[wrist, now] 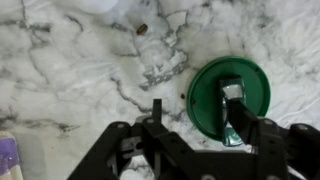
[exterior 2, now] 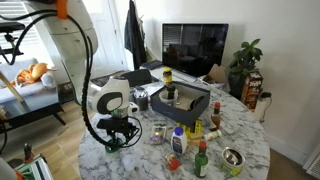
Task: Put the green toy car on the green lid, then put the green lid on the transparent cup
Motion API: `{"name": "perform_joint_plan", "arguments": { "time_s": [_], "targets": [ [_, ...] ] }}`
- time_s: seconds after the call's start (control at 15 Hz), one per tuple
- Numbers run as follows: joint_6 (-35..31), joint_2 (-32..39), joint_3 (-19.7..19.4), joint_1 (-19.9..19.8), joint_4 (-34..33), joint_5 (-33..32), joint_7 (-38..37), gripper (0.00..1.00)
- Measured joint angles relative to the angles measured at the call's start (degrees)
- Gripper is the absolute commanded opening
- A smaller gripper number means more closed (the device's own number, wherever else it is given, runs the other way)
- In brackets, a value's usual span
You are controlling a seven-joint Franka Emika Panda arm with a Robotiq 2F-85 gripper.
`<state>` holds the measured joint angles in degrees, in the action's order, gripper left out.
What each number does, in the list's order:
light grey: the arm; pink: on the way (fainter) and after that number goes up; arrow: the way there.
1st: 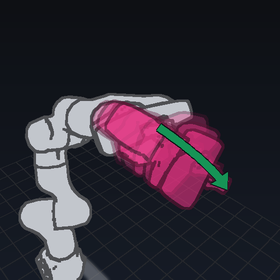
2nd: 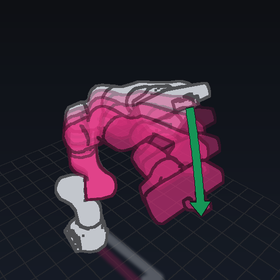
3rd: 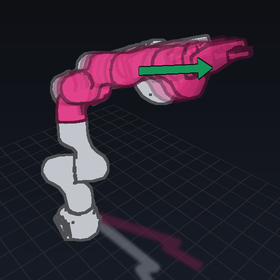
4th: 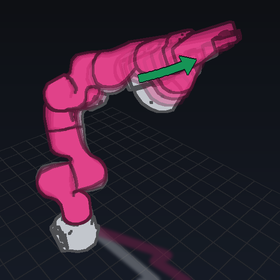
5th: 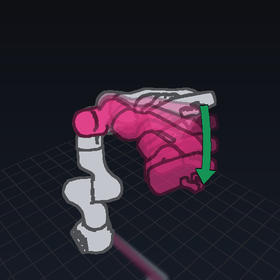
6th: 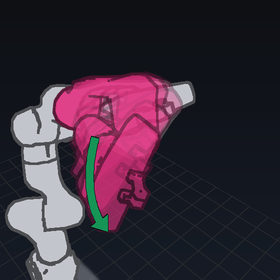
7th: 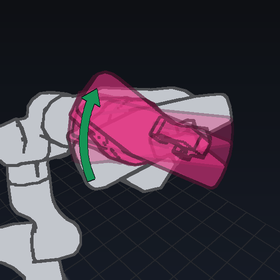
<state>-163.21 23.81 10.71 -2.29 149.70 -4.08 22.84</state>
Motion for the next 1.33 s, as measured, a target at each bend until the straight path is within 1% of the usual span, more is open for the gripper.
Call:
{"name": "perform_joint_plan", "arguments": {
  "time_s": [0.2,0.53,0.87,0.93,1.13,1.33],
  "targets": [
    [-0.01,-0.01,0.00,-0.02,-0.03,0.00,0.00,0.65],
    [-0.24,-0.02,0.00,-0.25,-0.01,0.00,0.00,0.68],
    [-2.51,-0.11,0.01,-1.07,0.63,0.00,0.00,0.66],
    [-2.90,-0.11,0.03,-1.27,0.75,0.00,0.00,0.67],
    [-4.27,-0.10,0.99,-2.71,1.12,0.03,0.09,0.65],
    [-5.90,-0.09,3.05,-5.36,1.73,0.05,0.71,0.67]
  ]
}}
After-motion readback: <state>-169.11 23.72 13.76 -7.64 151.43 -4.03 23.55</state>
